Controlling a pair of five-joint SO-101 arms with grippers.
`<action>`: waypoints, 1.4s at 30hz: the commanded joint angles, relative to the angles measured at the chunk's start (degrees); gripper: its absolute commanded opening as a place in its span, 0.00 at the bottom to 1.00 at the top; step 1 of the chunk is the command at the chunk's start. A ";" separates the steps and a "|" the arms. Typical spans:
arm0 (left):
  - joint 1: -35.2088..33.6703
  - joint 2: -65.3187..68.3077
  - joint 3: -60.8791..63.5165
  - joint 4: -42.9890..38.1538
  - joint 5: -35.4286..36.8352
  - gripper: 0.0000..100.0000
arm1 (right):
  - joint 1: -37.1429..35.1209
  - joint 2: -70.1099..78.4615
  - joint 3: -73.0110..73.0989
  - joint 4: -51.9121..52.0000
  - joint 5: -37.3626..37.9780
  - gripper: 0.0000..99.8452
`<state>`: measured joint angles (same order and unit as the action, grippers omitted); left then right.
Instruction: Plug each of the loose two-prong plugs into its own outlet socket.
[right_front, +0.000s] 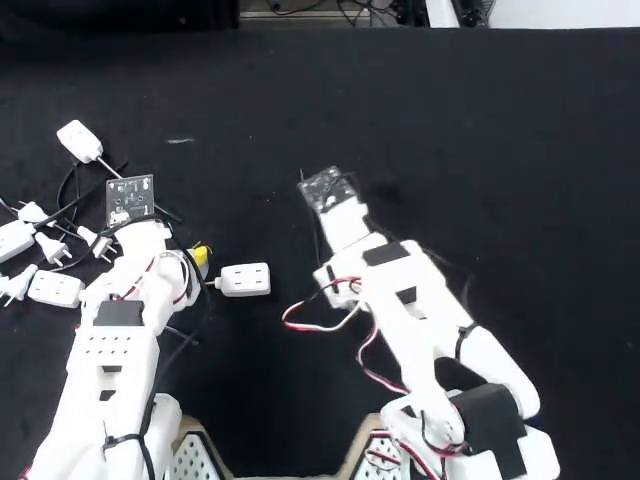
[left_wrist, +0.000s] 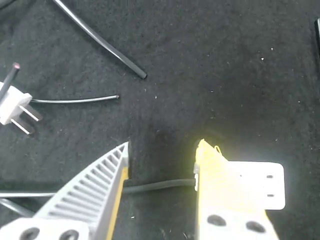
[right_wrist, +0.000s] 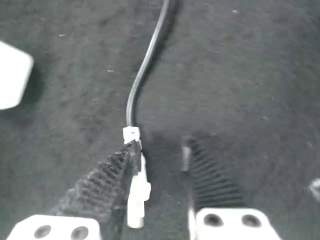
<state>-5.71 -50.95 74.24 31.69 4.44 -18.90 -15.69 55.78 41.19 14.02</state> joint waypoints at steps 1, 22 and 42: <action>-0.84 -1.23 -0.66 -0.88 0.18 0.22 | -3.96 -0.31 -1.19 0.79 3.25 0.10; -0.66 -1.23 -0.66 -0.88 0.00 0.22 | -6.59 -6.64 4.44 -1.58 3.08 0.20; -1.01 -1.23 -0.66 -0.62 0.00 0.22 | 4.04 -14.64 -0.84 6.77 -0.44 0.01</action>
<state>-6.15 -50.95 74.24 31.69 4.44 -22.77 -19.21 58.51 43.65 14.37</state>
